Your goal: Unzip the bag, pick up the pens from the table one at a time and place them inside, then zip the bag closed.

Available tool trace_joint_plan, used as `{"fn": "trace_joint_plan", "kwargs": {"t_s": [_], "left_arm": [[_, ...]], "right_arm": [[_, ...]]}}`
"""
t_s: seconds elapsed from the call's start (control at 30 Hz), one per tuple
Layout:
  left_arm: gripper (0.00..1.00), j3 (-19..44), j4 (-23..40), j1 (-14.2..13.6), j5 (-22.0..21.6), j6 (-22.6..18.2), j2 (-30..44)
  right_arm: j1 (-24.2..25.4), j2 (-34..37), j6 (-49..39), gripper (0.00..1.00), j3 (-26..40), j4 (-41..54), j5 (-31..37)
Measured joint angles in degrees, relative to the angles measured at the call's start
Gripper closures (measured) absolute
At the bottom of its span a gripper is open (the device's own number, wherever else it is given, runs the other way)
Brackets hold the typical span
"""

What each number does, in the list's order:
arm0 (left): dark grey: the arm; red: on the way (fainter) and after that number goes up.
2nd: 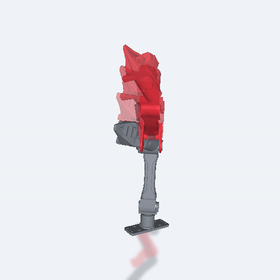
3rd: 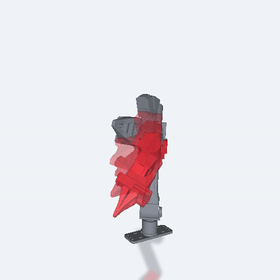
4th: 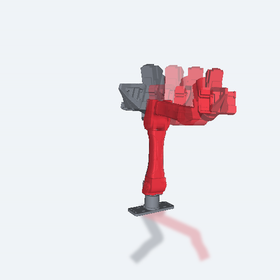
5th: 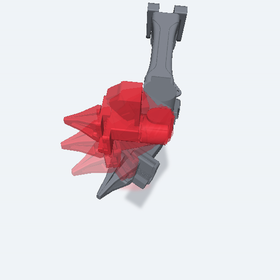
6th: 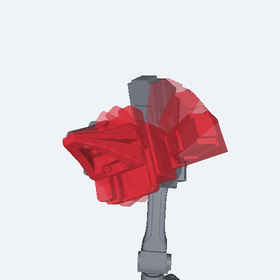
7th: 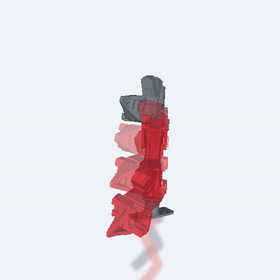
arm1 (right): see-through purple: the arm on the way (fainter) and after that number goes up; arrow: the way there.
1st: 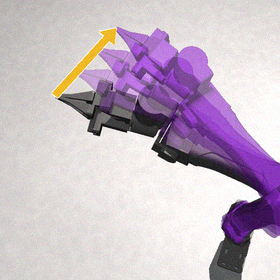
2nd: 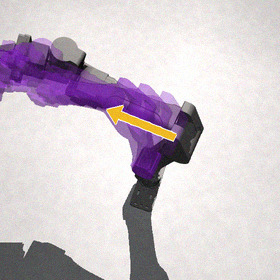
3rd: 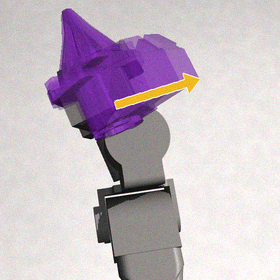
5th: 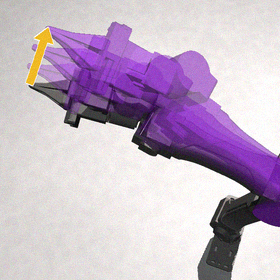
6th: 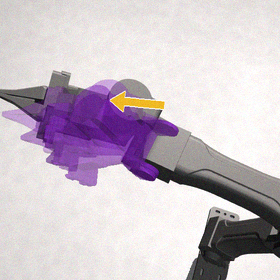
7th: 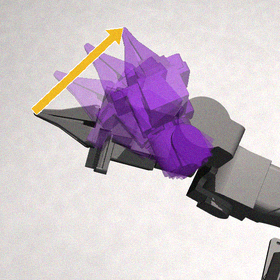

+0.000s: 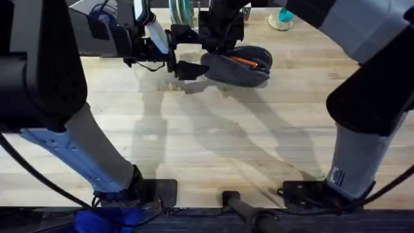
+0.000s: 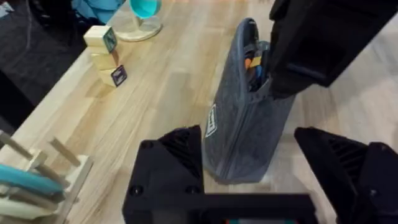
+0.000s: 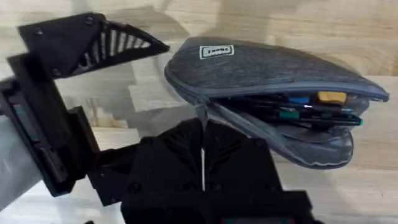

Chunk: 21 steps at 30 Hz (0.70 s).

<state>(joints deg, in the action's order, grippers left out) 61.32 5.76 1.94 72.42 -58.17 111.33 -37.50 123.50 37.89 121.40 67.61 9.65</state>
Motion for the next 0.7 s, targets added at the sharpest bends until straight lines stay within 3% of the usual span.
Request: {"fn": "trace_joint_plan", "kwargs": {"t_s": [0.23,0.7], "left_arm": [[0.102,0.00,-0.24,-1.42,-0.07,0.44,0.00],[0.158,0.00,-1.11,-1.42,-0.19,1.19,1.99]], "right_arm": [[0.00,-0.02,-0.02,0.969,0.00,0.00,0.00],[0.00,-0.02,-0.02,0.969,0.02,0.74,0.00]]}}
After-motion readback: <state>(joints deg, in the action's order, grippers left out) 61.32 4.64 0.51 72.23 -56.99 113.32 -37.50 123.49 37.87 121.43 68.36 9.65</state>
